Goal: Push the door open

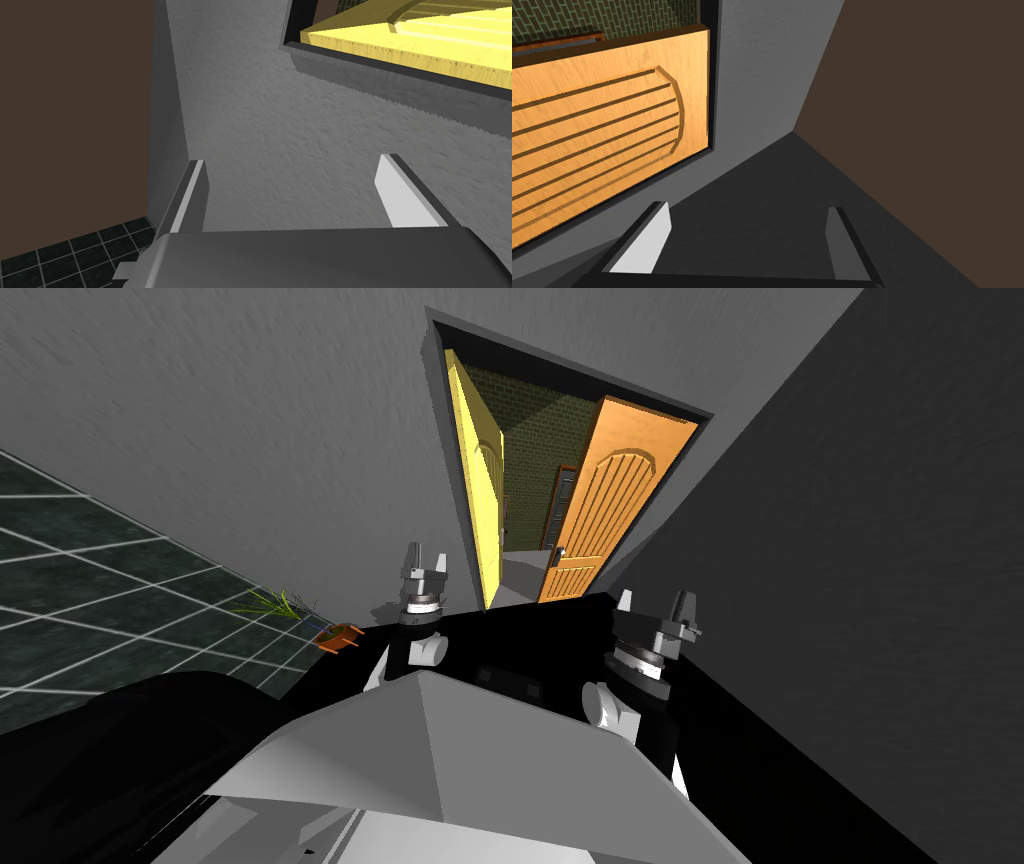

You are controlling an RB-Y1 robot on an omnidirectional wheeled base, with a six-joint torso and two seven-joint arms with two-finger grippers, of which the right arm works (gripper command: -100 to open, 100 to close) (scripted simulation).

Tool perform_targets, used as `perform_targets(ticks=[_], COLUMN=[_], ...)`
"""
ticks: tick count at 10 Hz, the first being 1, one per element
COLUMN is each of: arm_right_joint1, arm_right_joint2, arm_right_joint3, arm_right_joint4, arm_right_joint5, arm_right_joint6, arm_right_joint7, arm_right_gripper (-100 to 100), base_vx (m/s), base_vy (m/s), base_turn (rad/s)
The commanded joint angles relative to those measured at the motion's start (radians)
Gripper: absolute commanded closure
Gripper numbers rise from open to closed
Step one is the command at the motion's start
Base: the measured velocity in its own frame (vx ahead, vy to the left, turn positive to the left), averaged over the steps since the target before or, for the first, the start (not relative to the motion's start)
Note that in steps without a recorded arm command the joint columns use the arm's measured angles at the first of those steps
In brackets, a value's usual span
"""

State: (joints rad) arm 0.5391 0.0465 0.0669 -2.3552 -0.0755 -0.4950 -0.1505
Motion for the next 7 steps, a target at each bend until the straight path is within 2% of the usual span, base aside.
perform_targets(ticks=[1, 3, 4, 7], arm_right_joint1=[-0.017, -0.034, -0.05, -0.076], arm_right_joint2=[-0.019, -0.038, -0.055, -0.083], arm_right_joint3=[0.003, 0.007, 0.01, 0.015], arm_right_joint4=[0.036, 0.073, 0.108, 0.165], arm_right_joint5=[-0.006, -0.012, -0.018, -0.028], arm_right_joint6=[-0.001, -0.003, -0.004, -0.007], arm_right_joint7=[-0.005, -0.009, -0.014, -0.021], arm_right_gripper=[-100, -100, -100, -100], base_vx=[0.073, 0.155, 0.133, 0.112], base_vy=[-0.031, -0.049, -0.028, -0.045], base_turn=[0.092, 0.067, 0.067, 0.063])
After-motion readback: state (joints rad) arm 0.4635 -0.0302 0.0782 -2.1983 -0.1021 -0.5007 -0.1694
